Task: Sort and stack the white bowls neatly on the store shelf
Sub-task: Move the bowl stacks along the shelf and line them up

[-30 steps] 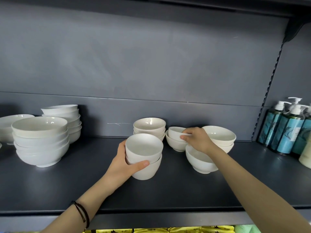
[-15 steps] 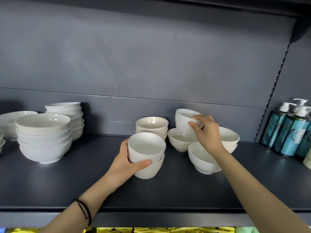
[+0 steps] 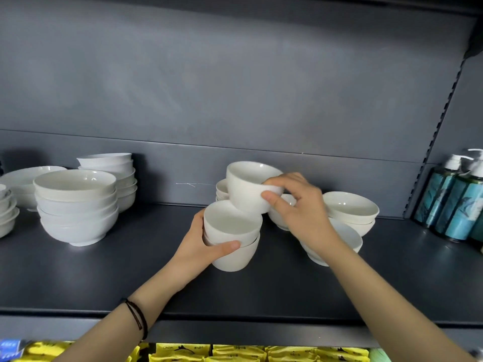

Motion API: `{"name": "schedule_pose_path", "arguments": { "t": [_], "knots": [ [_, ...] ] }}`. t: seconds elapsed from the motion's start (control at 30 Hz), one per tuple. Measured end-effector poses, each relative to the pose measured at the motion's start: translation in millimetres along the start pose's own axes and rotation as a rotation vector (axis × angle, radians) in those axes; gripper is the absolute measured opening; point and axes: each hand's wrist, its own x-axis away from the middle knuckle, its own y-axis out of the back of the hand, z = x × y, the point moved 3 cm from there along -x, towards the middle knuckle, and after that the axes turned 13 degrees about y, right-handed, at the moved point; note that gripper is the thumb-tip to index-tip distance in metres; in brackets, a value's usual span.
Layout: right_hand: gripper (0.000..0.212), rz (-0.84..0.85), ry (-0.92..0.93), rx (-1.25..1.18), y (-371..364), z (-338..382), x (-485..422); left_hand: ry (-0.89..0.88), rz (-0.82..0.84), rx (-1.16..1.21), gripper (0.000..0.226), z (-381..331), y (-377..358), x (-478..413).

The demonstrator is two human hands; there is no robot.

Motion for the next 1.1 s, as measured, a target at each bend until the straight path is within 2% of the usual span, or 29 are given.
{"name": "schedule_pose_path", "arguments": {
  "t": [0.17, 0.33, 0.47, 0.6, 0.67, 0.7, 0.77, 0.83, 0.93, 1.1],
  "knots": [
    [0.010, 0.091, 0.071, 0.010, -25.6, 4.1, 12.3, -0.001, 0.028, 0.053, 0.086, -1.5, -0.2, 0.5],
    [0.008, 0.136, 0.044, -0.038, -34.0, 4.0, 21.1, -0.039, 0.043, 0.085, 0.096, -3.5, -0.8, 2.2],
    [0.007, 0.130, 0.014, -0.050, -33.1, 2.1, 28.7, -0.074, 0.077, 0.094, 0.099, -3.7, -0.9, 2.2],
    [0.011, 0.125, 0.008, -0.074, -32.5, 6.6, 30.3, -0.083, 0.097, 0.122, 0.093, -4.0, -0.8, 3.9],
    [0.025, 0.120, -0.015, -0.094, -35.9, 6.1, 34.6, -0.083, 0.100, 0.130, 0.087, -4.3, -0.4, 4.6],
    [0.041, 0.119, -0.067, -0.130, -39.0, 3.7, 38.7, -0.085, 0.097, 0.130, 0.082, -4.3, -0.1, 4.6],
    [0.078, 0.111, -0.240, -0.266, -46.1, -0.3, 47.6, -0.084, 0.083, 0.128, 0.074, -4.1, 0.0, 4.2],
    [0.102, 0.124, -0.407, -0.418, -53.7, -2.4, 57.4, -0.070, 0.081, 0.137, 0.076, -3.1, 0.6, 3.6],
    [0.109, 0.212, -0.468, -0.503, -64.0, -1.4, 66.5, -0.040, 0.105, 0.162, 0.079, -2.3, 3.7, 2.3],
    [0.111, 0.247, -0.462, -0.549, -78.3, -4.9, 62.9, 0.027, 0.078, 0.188, 0.080, 0.0, 15.0, -1.7]
  ]
}}
